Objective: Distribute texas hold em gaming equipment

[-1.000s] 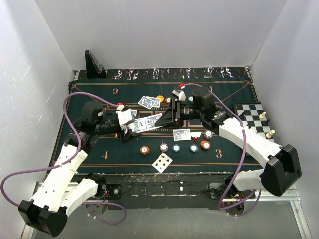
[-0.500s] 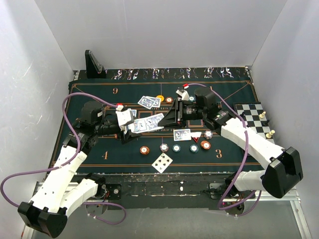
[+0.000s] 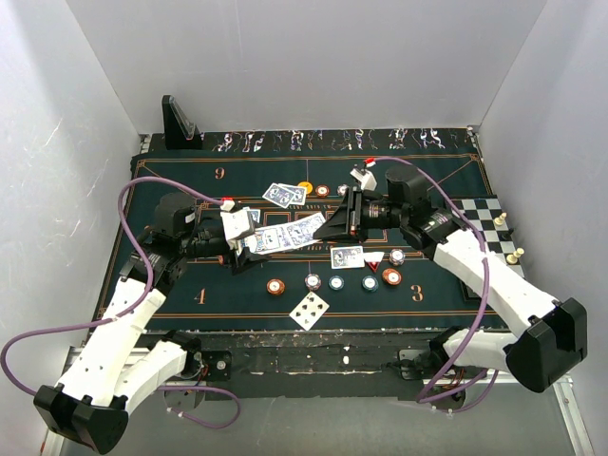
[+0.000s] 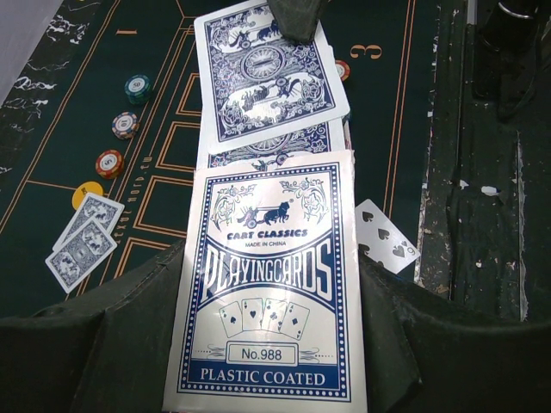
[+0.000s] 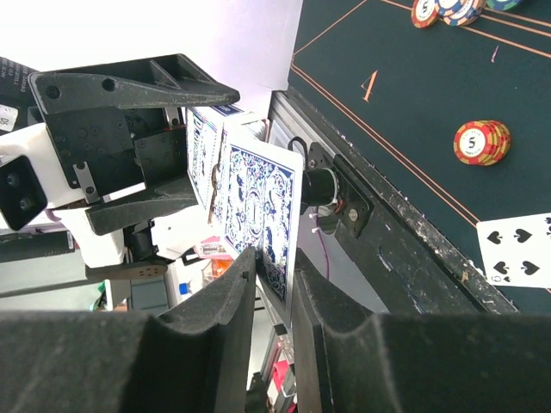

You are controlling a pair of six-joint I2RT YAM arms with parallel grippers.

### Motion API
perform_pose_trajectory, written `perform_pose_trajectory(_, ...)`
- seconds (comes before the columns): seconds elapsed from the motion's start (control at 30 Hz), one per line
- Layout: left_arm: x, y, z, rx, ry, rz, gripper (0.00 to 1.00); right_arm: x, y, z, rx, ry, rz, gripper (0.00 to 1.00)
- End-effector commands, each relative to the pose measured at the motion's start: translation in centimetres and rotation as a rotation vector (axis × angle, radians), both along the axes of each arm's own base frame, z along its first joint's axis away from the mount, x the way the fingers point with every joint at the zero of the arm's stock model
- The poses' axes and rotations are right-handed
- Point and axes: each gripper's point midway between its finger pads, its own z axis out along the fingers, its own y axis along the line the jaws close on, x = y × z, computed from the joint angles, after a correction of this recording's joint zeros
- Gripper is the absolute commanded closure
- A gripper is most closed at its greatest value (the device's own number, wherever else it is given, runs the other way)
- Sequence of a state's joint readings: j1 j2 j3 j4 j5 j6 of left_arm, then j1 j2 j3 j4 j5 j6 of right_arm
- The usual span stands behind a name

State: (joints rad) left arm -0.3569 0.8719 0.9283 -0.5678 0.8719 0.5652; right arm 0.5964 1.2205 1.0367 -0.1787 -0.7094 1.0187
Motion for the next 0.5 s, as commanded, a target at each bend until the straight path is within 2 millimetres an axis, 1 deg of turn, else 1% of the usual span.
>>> perform_pose_trajectory(0.0, -0.4, -0.2, 1.7, -0.033, -0.056, -0.024, 1.00, 0.0, -1.3, 1.6, 0.005, -0.074, -0.024, 0.72)
perform_pose_trajectory(0.07, -0.4, -0.1, 1.8, -0.034, -0.058, -0.022, 1.00, 0.2, -1.7, 1.8, 0.005, -0.080, -0.040, 0.76)
perform_pose_trajectory(0.27, -0.4, -0.1, 1.6, -0.033, -0.055, -0.020, 1.00, 0.5, -3.0, 2.2, -0.001, -0.092, -0.075, 0.92)
perform_pose_trajectory(0.4, -0.3, -0.1, 1.4, -0.027, -0.054, -0.017, 1.00, 1.0, -4.6, 2.4, -0.014, -0.102, -0.127, 0.99)
perform_pose_trajectory(0.47, -0.3, 0.0, 1.4, -0.027, -0.059, -0.015, 1.00, 1.0, -5.5, 2.4, -0.015, -0.103, -0.144, 0.99)
